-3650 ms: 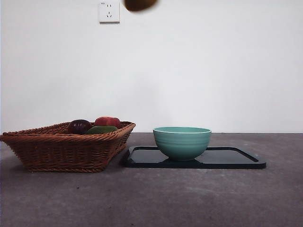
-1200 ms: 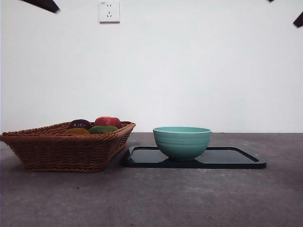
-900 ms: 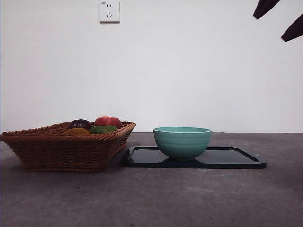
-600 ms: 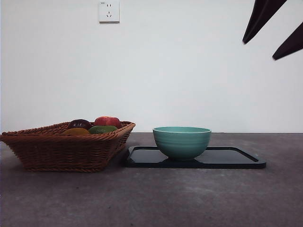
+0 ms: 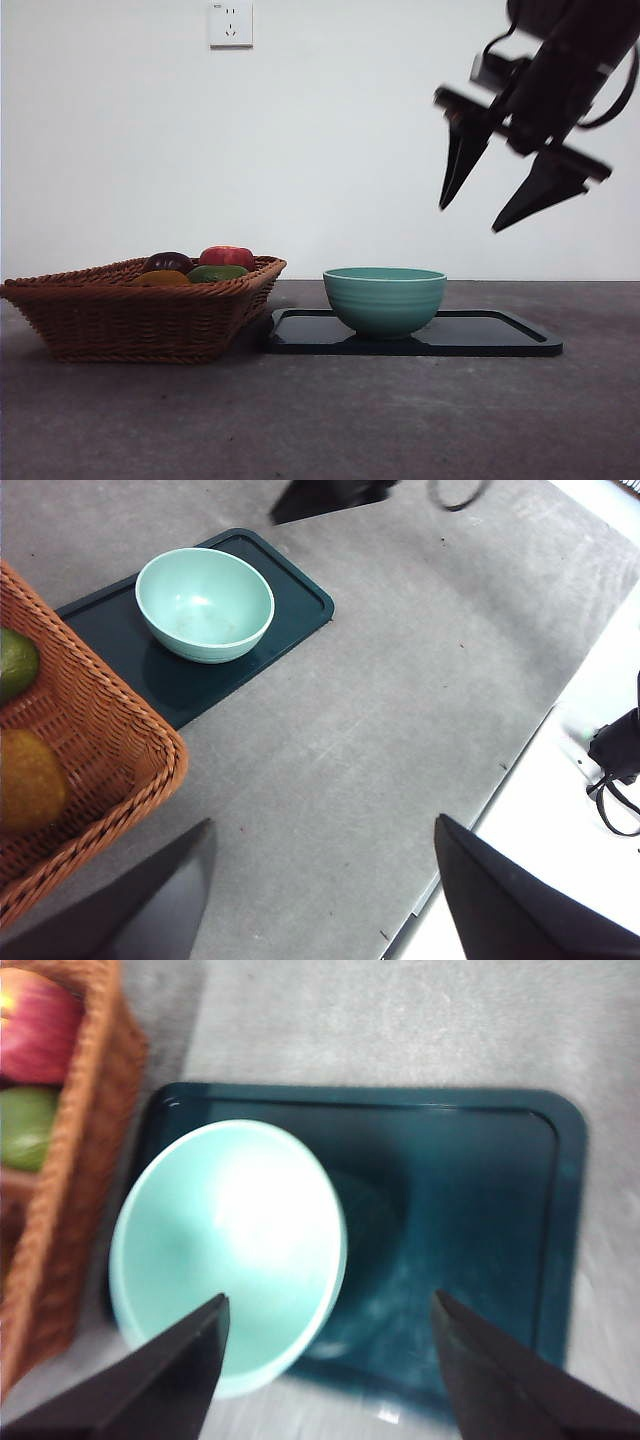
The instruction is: Pick up the wifruite, put it on the bowl, pick up the plate, put it on desk
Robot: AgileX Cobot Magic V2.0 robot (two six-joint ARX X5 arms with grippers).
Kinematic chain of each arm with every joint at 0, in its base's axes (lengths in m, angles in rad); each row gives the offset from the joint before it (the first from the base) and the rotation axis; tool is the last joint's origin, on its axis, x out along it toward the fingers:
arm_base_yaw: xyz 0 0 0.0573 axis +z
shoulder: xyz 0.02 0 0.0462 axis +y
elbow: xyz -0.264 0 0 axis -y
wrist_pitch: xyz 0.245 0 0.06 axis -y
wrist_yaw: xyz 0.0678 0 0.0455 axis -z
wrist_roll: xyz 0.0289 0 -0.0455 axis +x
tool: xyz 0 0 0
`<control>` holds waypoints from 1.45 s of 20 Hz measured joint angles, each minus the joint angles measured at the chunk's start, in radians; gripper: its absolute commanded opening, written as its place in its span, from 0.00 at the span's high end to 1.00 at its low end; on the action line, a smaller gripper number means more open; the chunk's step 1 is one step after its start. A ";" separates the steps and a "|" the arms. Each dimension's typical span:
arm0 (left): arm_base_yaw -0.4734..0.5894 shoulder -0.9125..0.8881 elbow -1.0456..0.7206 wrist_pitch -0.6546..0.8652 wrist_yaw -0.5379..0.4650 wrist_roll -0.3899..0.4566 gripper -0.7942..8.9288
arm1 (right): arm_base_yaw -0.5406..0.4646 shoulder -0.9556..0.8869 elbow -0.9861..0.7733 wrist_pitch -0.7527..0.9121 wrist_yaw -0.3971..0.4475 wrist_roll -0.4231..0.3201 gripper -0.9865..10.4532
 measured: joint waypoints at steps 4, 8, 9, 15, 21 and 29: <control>0.000 0.000 0.000 0.000 0.000 0.000 0.57 | 0.023 0.097 0.005 0.074 0.000 -0.009 0.63; 0.000 0.000 0.000 -0.001 0.000 0.000 0.57 | 0.061 0.169 0.005 0.129 0.011 -0.012 0.71; 0.000 0.000 0.000 -0.002 0.000 0.000 0.57 | 0.069 0.182 0.005 0.132 0.040 -0.012 0.75; 0.000 0.000 0.000 -0.024 0.000 0.000 0.57 | 0.083 0.198 0.005 0.157 0.108 -0.013 0.91; 0.000 0.000 0.000 -0.024 0.000 0.000 0.57 | 0.083 0.174 0.005 0.172 0.118 -0.017 0.91; 0.000 0.000 0.000 -0.024 0.000 0.000 0.57 | 0.169 -0.159 0.002 -0.122 0.174 -0.056 0.91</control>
